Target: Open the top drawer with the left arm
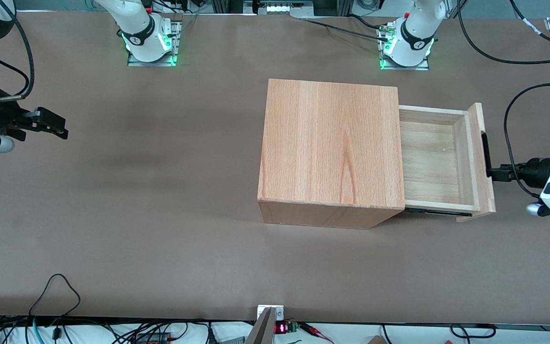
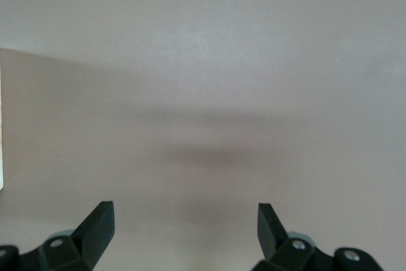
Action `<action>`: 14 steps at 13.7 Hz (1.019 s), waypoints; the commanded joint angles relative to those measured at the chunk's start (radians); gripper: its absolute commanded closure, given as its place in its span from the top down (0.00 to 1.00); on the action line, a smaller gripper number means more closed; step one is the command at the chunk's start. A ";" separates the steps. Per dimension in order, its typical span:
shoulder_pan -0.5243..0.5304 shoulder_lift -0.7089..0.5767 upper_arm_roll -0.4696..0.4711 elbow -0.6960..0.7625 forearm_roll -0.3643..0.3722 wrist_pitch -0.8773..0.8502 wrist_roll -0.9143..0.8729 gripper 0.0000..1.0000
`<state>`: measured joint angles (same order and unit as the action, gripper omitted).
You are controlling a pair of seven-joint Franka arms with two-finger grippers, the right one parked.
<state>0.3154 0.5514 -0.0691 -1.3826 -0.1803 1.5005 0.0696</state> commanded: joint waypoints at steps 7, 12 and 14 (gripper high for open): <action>0.034 0.059 0.005 0.069 0.077 0.072 0.019 1.00; 0.047 0.061 0.005 0.069 0.076 0.078 0.036 1.00; 0.048 0.059 0.003 0.069 0.073 0.079 0.035 1.00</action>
<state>0.3510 0.5626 -0.0692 -1.3684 -0.1725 1.5066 0.1055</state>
